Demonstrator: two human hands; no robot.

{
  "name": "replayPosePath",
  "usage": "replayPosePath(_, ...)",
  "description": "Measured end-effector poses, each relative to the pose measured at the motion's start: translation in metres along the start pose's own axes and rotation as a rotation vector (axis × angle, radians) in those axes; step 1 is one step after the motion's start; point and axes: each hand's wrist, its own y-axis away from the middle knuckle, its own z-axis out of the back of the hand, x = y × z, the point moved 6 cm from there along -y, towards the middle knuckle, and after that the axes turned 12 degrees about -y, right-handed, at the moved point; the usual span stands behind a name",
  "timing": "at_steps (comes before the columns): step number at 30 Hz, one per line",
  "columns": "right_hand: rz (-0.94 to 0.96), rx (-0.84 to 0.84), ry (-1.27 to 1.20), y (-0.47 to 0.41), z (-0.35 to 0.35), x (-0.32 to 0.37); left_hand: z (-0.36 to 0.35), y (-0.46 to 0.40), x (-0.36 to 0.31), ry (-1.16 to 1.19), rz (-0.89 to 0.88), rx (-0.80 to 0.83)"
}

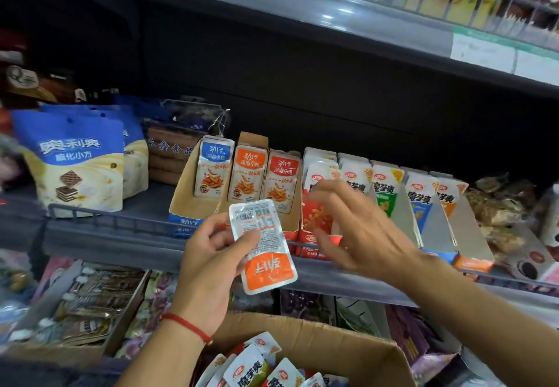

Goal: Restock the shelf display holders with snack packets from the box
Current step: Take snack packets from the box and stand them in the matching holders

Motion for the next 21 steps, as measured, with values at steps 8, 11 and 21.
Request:
replayPosePath(8,0.275,-0.112,-0.094,-0.025,-0.012,0.065,0.021,0.004,-0.012,0.236,-0.012,-0.090)
replayPosePath(11,-0.049,-0.291,-0.274,-0.065,0.004,0.031,0.043,0.002,-0.020,0.288,-0.044,-0.156)
replayPosePath(21,-0.662,-0.007,-0.213,-0.149,-0.072,-0.046,0.071,-0.011,-0.022,0.100,-0.020,-0.228)
